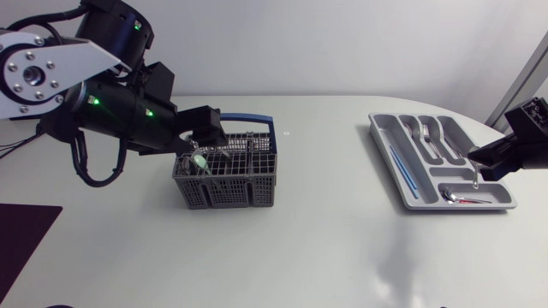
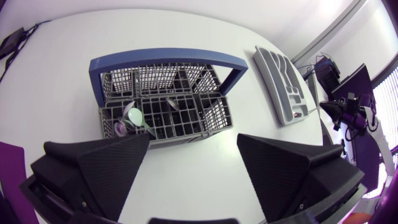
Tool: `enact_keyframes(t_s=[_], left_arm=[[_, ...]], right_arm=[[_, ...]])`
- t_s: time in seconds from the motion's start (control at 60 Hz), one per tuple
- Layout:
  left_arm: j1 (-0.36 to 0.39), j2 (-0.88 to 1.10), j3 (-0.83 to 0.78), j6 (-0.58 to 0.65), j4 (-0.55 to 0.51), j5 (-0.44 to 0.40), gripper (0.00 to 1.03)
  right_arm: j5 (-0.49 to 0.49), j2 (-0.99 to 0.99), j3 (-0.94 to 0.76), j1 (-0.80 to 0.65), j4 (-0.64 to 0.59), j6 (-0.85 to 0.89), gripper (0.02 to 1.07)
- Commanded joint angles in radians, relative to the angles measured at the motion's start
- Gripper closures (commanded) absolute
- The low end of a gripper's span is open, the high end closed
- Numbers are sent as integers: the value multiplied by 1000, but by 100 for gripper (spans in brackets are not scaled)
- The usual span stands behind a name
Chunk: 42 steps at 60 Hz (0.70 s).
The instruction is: Unload the cutlery basket into the drawer organizer.
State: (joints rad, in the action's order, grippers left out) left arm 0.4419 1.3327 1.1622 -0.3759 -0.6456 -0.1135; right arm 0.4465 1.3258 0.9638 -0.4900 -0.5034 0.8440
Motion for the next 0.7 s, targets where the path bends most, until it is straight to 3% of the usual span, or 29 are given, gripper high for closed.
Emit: enact_keyframes(t_s=[0.0,0.55,0.683], left_arm=[[8,28,33,-54,4,6,4],[31,129,57,-258,-19,5,4],[50,141,68,-307,-17,5,4]], right_arm=[[-26,53,-31,-18,45,52,101],[-236,274,-62,-30,321,98,101],[-272,305,-66,-32,355,101,88]])
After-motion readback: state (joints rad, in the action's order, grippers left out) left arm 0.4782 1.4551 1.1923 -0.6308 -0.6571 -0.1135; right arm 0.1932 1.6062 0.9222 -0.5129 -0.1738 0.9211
